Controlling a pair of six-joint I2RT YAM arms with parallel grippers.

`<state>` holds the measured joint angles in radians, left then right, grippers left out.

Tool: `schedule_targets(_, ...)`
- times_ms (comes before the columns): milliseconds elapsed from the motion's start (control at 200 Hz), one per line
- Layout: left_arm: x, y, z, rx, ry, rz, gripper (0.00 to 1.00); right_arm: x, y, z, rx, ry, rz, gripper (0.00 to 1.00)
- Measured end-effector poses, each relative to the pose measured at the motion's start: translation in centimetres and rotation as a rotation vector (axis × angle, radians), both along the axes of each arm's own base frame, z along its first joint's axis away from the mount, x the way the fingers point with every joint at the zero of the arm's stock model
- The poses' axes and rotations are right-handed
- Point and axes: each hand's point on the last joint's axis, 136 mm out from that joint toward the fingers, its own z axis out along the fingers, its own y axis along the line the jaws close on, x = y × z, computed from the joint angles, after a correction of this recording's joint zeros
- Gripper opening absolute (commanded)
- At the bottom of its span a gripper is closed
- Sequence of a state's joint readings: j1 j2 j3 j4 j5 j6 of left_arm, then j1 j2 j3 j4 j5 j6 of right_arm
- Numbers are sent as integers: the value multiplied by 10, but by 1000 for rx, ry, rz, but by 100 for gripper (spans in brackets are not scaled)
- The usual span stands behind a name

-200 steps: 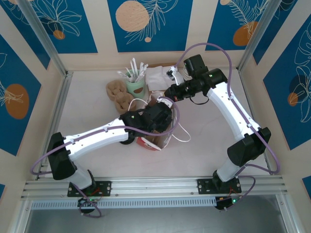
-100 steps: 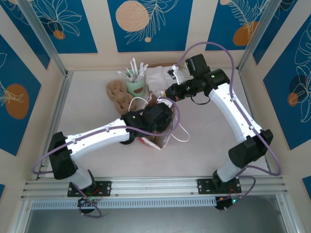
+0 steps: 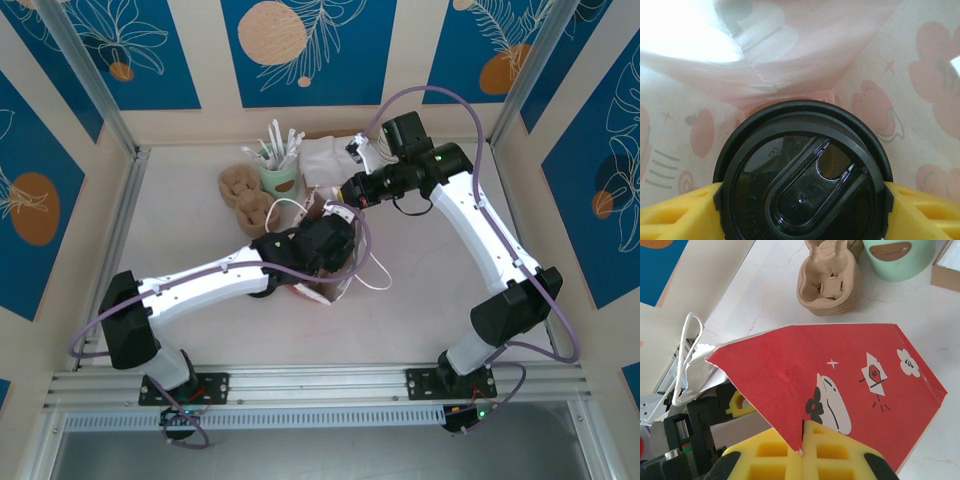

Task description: Pack the takeout coffee

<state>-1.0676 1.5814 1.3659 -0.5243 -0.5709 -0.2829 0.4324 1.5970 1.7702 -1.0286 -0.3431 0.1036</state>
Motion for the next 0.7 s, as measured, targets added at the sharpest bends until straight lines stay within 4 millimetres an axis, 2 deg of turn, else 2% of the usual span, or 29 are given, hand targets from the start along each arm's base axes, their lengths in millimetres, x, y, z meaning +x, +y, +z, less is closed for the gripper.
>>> schedule_targets(300,7,10,-15,36,15,36,72,-4,3,2,15,6,15,0)
schedule_targets(700,9,11,-17,31,17,46,72,-5,4,3,23,10,20,0)
